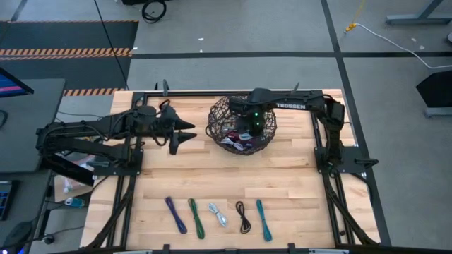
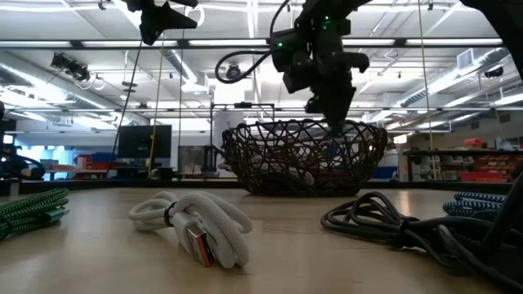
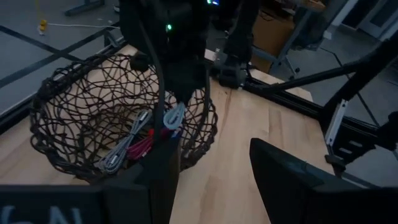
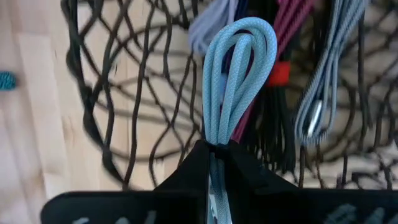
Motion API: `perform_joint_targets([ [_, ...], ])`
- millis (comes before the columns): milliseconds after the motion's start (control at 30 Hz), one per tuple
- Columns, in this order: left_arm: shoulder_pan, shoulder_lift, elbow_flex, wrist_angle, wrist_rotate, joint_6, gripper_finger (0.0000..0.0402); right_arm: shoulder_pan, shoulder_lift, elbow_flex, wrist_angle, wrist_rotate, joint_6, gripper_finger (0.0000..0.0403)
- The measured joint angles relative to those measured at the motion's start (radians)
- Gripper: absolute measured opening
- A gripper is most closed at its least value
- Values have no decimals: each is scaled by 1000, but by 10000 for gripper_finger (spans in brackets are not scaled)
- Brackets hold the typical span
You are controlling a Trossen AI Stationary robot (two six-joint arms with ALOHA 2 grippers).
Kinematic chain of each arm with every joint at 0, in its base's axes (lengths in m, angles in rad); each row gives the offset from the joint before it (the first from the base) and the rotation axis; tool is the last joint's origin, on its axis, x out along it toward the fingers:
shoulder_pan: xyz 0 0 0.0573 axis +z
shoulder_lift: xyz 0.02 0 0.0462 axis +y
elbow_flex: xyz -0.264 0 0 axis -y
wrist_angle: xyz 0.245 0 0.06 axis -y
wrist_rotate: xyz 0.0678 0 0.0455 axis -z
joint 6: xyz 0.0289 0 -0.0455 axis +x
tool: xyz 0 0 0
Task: Pick and place USB-C Cables
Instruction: Put the light blue charger cable into the black mesh basket, then adjust the black mesh basket
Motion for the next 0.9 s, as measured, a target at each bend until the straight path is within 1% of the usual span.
perform_joint_targets([
  [233, 0, 0, 0, -14, -11, -51, 201, -5, 0, -14, 103, -7, -17, 29],
  [367, 0, 0, 0, -28, -11, -51, 201, -18, 0, -14, 116, -7, -9, 29],
  [467, 0, 0, 0, -35, -11, -51, 201, -25, 0, -14, 119, -5, 30, 33],
  [500, 0, 0, 0, -35, -11, -51, 201, -25, 0, -14, 119, -5, 45, 44],
  [567, 0, 0, 0, -35, -11, -50, 201, -25, 0, -14, 120, 4, 73, 78],
  [667, 0, 0, 0, -35, -11, -50, 201, -23, 0, -14, 121, 45, 80, 130],
  [733, 0, 0, 0, -34, -11, -50, 201, -20, 0, -14, 121, 57, 81, 156],
  [800, 0, 0, 0, -34, -11, -50, 201, -16, 0, -14, 121, 56, 82, 173],
  [900, 0, 0, 0, -35, -11, -49, 201, -10, 0, -14, 132, 55, 101, 186],
])
